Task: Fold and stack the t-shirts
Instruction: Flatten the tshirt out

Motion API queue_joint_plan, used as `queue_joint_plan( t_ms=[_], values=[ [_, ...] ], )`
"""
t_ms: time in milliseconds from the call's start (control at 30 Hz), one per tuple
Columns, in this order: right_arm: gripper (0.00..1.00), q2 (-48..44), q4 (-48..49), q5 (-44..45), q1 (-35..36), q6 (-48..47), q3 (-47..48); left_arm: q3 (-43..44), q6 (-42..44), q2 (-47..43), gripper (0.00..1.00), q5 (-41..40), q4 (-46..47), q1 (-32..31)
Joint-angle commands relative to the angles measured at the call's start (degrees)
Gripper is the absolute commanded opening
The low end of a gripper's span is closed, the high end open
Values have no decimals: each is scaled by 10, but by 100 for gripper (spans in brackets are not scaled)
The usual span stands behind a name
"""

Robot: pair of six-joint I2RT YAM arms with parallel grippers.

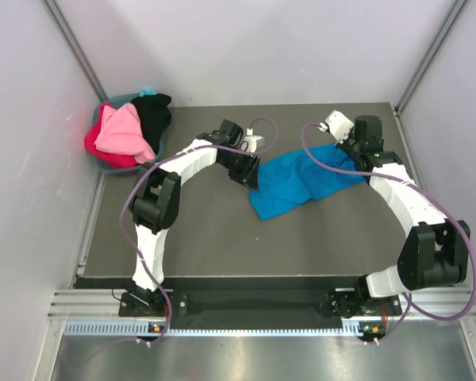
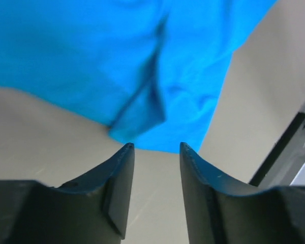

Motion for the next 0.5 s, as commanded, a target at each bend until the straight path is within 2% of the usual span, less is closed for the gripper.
queue_joint_plan(
  t_ms=[0,67,200,333,467],
  values=[
    [0,-3,5,-7,-7,20,8,25,18,10,50,25,-15,-23],
    [0,0,5,-9,-7,23,7,28,20,22,57,19,-14,-32],
    [0,7,-1,-12,-7,32,13,43,19,48,58,3,-15,-36],
    [0,15,-9,-17,-7,46,21,61,29,58,57,-36,-13,-36],
    [0,20,-11,-19,-7,54,25,66,41,62,50,-66,-14,-36]
  ],
)
